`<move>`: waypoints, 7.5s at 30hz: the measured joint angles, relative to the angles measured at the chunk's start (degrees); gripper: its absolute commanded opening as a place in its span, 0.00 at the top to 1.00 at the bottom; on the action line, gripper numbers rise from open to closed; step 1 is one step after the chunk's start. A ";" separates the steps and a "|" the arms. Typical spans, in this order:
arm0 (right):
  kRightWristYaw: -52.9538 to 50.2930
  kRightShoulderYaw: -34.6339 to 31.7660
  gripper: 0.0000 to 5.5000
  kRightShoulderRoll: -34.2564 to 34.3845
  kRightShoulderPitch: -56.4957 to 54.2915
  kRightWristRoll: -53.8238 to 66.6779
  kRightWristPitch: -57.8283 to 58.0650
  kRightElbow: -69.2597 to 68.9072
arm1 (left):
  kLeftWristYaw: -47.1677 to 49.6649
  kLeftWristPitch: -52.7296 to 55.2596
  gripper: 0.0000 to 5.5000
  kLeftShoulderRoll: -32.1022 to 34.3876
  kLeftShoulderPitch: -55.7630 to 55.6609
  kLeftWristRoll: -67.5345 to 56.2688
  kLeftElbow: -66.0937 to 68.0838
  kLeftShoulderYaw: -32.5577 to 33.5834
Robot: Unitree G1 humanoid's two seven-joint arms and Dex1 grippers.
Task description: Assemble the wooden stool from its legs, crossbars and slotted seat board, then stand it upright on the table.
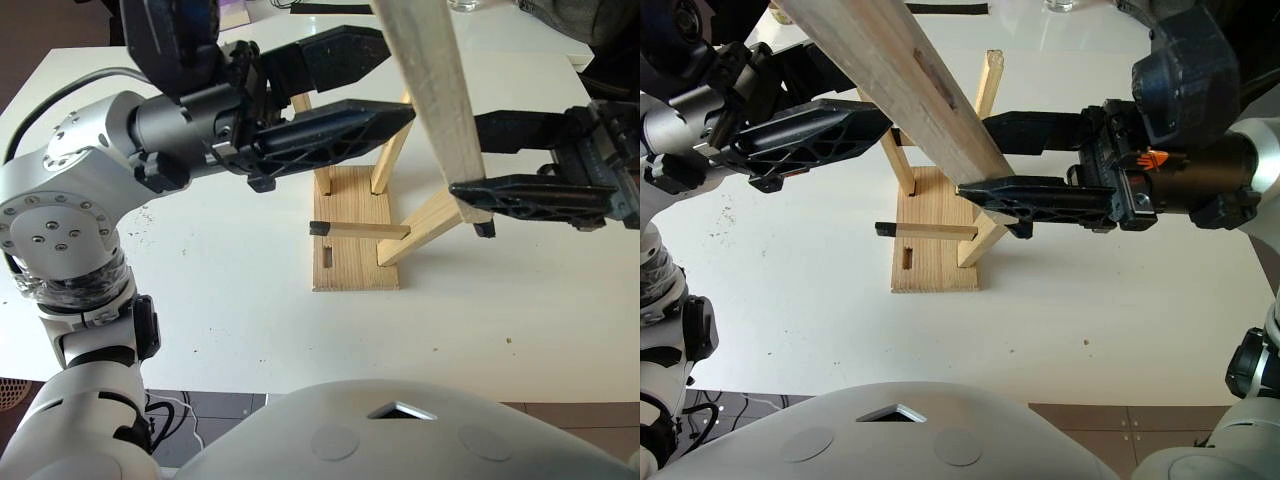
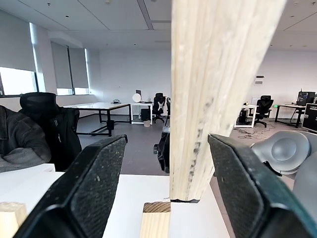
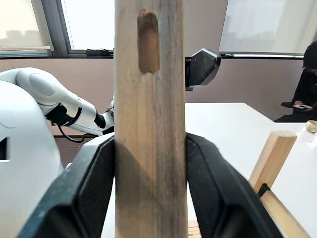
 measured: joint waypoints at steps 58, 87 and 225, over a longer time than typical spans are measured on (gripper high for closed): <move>9.45 -0.94 0.43 -1.49 -3.64 -12.85 1.79 7.96 | -4.82 -4.62 0.63 5.55 -0.81 -10.82 3.93 9.16; 8.34 -19.40 0.43 5.34 30.78 -31.26 -10.64 4.97 | -34.80 -30.97 0.63 10.49 27.15 42.73 11.66 -1.31; -44.13 31.73 0.56 33.88 12.63 -60.78 -21.77 1.37 | -21.65 -16.79 0.63 1.88 8.27 62.25 16.61 -25.34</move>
